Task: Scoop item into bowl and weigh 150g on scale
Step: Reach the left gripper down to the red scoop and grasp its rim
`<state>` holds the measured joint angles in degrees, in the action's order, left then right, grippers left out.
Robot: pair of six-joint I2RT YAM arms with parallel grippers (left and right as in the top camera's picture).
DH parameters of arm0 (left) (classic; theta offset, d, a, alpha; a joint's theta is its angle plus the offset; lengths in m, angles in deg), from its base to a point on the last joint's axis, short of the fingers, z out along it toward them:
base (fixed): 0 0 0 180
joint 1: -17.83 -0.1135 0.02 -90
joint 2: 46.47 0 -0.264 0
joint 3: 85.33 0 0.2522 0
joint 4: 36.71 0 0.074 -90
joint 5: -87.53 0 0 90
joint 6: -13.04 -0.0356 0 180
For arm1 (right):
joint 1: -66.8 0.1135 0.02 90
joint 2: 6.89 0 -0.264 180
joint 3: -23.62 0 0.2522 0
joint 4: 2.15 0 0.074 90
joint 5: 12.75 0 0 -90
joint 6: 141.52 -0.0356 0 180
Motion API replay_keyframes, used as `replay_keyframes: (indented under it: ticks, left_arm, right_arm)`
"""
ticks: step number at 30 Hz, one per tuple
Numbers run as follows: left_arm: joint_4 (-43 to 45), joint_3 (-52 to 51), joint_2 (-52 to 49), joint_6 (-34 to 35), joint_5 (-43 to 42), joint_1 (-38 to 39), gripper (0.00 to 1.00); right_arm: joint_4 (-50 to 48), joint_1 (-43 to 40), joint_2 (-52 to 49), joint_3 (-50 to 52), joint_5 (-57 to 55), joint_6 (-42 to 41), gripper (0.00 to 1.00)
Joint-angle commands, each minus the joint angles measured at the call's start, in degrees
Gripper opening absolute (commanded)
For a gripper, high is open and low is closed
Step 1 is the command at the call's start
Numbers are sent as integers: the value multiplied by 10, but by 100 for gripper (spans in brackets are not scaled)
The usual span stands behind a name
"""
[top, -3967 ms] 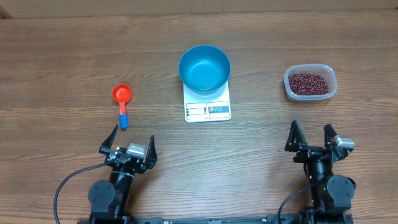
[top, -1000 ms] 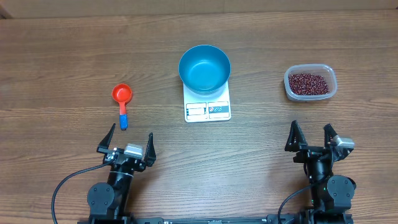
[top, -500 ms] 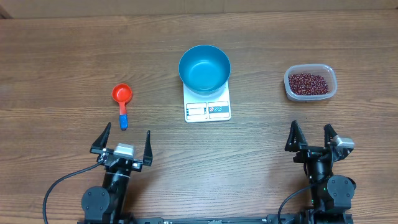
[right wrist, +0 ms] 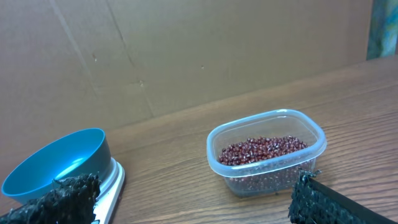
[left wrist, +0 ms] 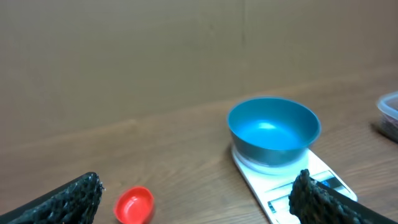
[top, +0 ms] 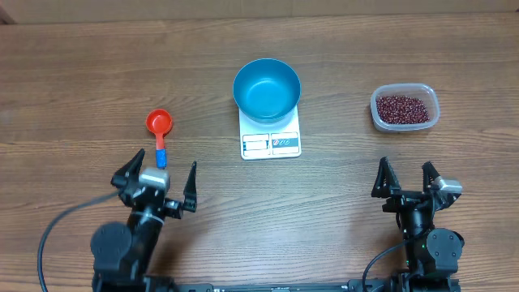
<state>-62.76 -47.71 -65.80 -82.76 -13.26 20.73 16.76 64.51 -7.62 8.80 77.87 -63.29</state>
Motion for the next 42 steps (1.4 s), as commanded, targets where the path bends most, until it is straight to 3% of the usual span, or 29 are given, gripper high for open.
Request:
replay_keyframes:
  ticks: [1, 6, 12, 19, 23, 33, 42]
  left_arm:
    - [-20, 75, -82, 20, -41, -3, 100]
    - [-92, 190, -224, 20, -75, -3, 100]
    - [-242, 375, -437, 20, -130, -18, 100]
    - [-347, 524, -603, 19, -193, -68, 99]
    - [-340, 534, -664, 19, -137, -84, 100]
    - [-323, 534, -746, 6, -94, -85, 100]
    - [-282, 534, -815, -6, 24, -97, 100]
  right_arm:
    - [-3, -3, 6, 6, -6, 1, 100]
    - [-4, -3, 6, 6, -6, 1, 100]
    - [-4, -3, 6, 6, -6, 0, 100]
    - [-4, -3, 6, 6, -6, 1, 100]
    - [-4, -3, 6, 6, -6, 1, 100]
    - [-4, -3, 6, 6, -6, 1, 100]
    - [-4, -3, 6, 6, -6, 1, 100]
